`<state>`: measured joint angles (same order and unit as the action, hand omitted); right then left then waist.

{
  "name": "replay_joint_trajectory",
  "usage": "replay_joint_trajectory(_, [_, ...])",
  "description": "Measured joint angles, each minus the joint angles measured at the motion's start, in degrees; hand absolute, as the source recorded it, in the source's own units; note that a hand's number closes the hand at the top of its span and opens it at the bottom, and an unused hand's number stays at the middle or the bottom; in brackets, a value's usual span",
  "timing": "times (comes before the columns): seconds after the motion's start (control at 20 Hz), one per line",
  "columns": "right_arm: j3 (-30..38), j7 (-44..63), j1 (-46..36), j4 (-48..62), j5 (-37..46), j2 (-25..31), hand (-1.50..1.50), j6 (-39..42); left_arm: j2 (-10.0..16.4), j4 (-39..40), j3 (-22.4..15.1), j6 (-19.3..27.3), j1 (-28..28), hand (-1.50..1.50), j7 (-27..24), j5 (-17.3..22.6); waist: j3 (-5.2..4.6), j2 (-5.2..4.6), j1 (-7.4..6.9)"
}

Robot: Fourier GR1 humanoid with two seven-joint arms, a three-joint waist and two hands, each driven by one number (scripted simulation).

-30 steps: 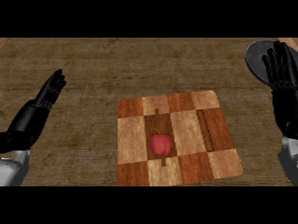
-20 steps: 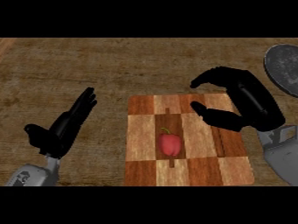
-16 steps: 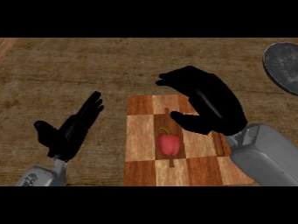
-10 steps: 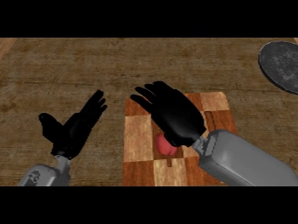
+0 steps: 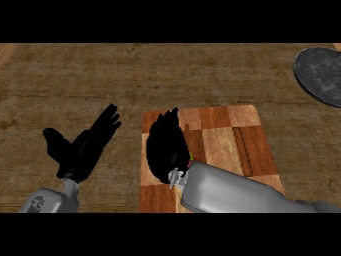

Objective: Pick the bell pepper from the cutting board and place it in the pan

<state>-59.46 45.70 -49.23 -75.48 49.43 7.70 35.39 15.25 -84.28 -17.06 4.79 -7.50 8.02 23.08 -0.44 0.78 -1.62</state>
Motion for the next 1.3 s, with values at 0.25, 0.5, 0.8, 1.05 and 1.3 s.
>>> replay_joint_trajectory(0.25, [-0.7, 4.5, 0.2, 6.4, -3.0, -4.6, -1.50, 9.7, -0.4, -0.8, -0.3, 0.4, -0.2, 0.00, 0.7, -0.2, 0.13, -0.19, -0.36])
replay_joint_trajectory(0.5, [-1.9, 8.2, 2.3, 8.2, -5.6, -5.7, -1.50, 12.6, -0.8, -1.2, -0.5, 0.6, 0.2, 0.00, 0.7, -0.5, 0.19, -0.15, -0.59])
replay_joint_trajectory(0.8, [-3.0, 12.7, 3.6, 8.2, -7.3, -6.1, -1.50, 12.6, -1.1, -1.0, 0.0, 0.5, -0.1, 0.00, 0.7, -0.6, 0.24, -0.22, -0.54])
replay_joint_trajectory(1.05, [-4.6, 14.8, 3.3, 9.1, -7.1, -6.3, -1.50, 13.6, -0.5, -1.6, 0.6, -0.1, 0.1, 0.00, 1.2, -0.5, 0.28, -0.25, -0.50])
replay_joint_trajectory(1.3, [-5.4, 15.7, 2.9, 9.3, -4.9, -6.3, -1.50, 15.8, -1.2, -1.7, 0.3, 0.5, 1.2, 0.00, 0.9, -1.0, 0.30, -0.24, 0.16])
